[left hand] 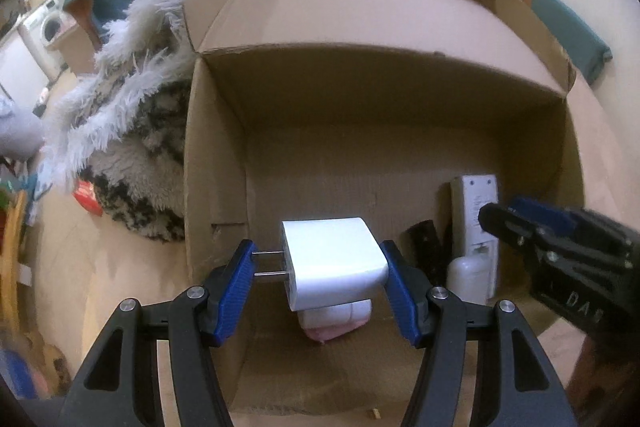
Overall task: Organize rigid objects
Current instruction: 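Carry the charger and AA battery into the box with both tools, then open the left tool releasing the charger while the right tool releases the battery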
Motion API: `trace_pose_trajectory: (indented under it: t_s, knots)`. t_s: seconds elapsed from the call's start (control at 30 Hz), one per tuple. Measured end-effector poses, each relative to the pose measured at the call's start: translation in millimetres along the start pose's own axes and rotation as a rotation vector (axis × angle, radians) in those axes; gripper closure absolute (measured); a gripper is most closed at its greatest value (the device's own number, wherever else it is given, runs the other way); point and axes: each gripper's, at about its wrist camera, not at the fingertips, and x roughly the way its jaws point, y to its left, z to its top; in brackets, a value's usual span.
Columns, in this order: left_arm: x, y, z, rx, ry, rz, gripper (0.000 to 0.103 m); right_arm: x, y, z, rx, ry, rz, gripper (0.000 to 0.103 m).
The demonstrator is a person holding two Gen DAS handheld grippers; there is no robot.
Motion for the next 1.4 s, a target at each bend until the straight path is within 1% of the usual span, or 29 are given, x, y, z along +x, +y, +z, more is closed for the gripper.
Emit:
trace_pose_trajectory:
  t_s: [0.27,0.5,0.67,0.7,0.73,0.77,0.83,0.87,1.03,1.13,1.4]
  knots:
    - [7.4,-5.0,-1.0,0.020,0.005,0.002,0.044,16.1,-3.1,2.1,0.016,0.042,-0.019,0.059]
    - [9.7,-6.5,-1.0,0.027,0.012,0.005,0.044,22.0,-4.0,1.9,0.040,0.053,-0.021,0.059]
    - [7.3,-7.8,-2.9,0.032,0.015,0.003,0.043,18.7,-6.0,2.2,0.060,0.047,0.007,0.059]
    - [6.0,-8.2,-2.7,0.035,0.013,0.002,0.040,18.1,-8.1,2.9,0.067,0.043,0.017,0.057]
    - [4.2,-9.0,-2.2,0.037,0.010,0.001,0.037,16.7,-8.4,3.5,0.073,0.036,0.026,0.049]
    - [1.8,-9.5,-1.7,0.036,0.001,0.001,0.034,15.0,-8.8,4.2,0.081,0.027,0.036,0.037]
    - [-2.1,-9.3,-0.7,0.033,-0.014,0.001,0.032,10.9,-9.0,6.0,0.095,0.008,0.070,0.034]
    - [-2.7,-8.1,0.2,0.032,-0.017,0.002,0.031,9.3,-8.4,6.8,0.096,0.000,0.076,0.029]
    - [-5.3,-10.5,-0.5,0.018,-0.007,0.001,0.031,7.6,-8.6,9.2,0.095,-0.009,0.087,0.025]
    - [-2.5,-6.8,0.8,0.010,0.002,-0.007,0.031,9.0,-7.0,8.5,0.093,-0.001,0.083,0.025]
    - [-5.0,-5.3,-0.8,0.017,-0.008,0.001,0.031,9.2,-5.7,8.8,0.088,0.000,0.080,0.025]
